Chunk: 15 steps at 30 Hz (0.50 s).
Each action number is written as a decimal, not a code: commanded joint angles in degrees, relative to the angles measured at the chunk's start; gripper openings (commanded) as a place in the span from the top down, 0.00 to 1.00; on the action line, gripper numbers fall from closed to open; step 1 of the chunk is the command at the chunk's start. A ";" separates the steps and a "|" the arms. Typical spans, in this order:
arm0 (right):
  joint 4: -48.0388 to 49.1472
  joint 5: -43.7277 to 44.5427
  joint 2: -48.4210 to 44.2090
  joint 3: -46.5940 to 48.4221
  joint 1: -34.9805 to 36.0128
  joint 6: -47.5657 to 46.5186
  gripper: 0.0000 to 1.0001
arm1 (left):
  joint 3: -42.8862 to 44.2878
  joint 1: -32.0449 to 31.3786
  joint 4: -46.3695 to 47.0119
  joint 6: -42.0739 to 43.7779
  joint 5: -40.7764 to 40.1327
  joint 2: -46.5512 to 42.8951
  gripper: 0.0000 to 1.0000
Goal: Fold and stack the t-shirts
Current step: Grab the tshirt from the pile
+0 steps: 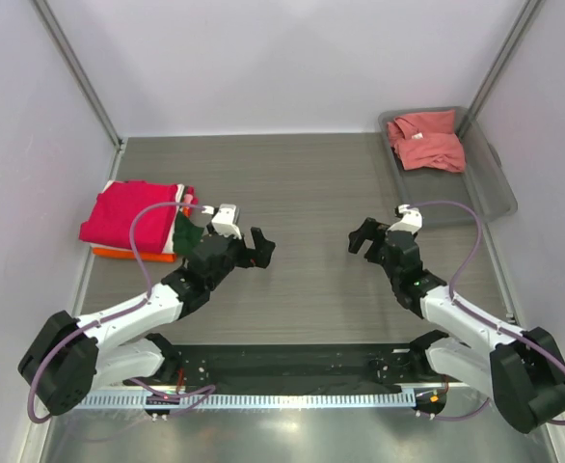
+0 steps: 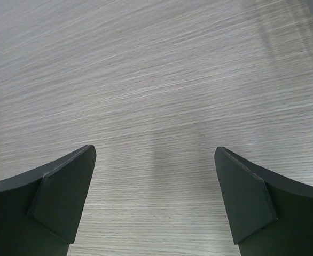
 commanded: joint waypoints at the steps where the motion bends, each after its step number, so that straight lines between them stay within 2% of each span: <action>1: 1.14 1.94 -2.14 1.06 -0.10 -0.55 0.00 | 1.96 0.15 2.48 0.48 -0.20 -0.07 0.03; 7: -9.31 6.16 0.58 10.89 -1.33 1.37 0.00 | 2.04 0.15 0.81 -0.31 -3.36 -1.12 0.01; 11: -13.98 4.84 5.49 21.08 -8.17 3.13 0.00 | 1.96 0.15 0.81 -0.75 -3.28 -1.04 0.00; 15: -18.04 0.37 14.45 35.38 -20.46 7.08 0.02 | 2.75 0.15 0.20 -0.93 -3.10 0.01 0.00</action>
